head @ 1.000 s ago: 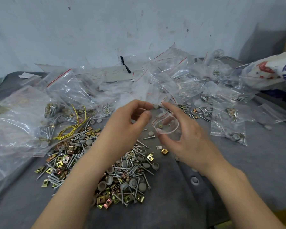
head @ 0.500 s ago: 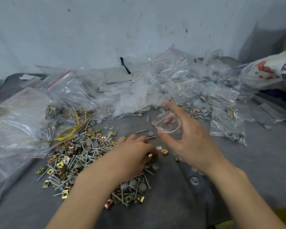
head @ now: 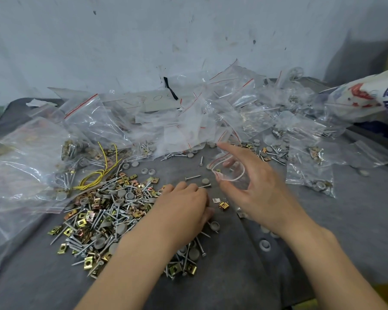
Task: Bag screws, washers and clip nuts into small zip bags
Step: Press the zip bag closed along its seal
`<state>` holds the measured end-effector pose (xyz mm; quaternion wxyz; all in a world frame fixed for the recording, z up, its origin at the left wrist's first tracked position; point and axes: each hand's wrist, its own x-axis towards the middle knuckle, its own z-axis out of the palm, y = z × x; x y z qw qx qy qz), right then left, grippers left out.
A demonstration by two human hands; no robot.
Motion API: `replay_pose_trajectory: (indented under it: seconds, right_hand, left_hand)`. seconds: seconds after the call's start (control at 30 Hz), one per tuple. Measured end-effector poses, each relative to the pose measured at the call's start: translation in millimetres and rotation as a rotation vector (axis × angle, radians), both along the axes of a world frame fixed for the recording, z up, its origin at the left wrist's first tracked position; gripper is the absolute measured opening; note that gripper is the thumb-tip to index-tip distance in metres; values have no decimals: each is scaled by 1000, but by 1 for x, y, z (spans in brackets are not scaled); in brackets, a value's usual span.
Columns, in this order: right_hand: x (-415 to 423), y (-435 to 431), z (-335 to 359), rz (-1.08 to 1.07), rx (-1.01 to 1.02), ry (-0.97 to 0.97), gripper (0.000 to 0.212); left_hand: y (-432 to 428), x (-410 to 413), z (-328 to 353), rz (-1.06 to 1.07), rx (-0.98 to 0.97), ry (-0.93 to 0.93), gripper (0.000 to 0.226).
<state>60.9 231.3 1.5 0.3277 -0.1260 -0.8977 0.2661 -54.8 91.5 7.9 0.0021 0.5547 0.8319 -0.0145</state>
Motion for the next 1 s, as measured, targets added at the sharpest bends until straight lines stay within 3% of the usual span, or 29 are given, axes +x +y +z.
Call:
replay_pose_trajectory:
  seconds: [0.13,0.37,0.77,0.87,1.0]
  right_hand:
    - [-1,-2,0,11,-16,21,48]
    - [-1,1,-3,4,-25,35,26]
    - [0,-3,1,47,-23,-20,25]
    - [1,-3,1,52,-2,-44,27]
    - [-2,-7,1,58,-27,-41,11]
  left_hand:
    - [7,7,-1,71,-42,67,39]
    - [6,12,2,27,-39,44,30]
    - [5,5,-5,-7,57,-144,26]
    - [4,1,-5,17,258,-338,19]
    - [6,-5,7,156,658,-847,15]
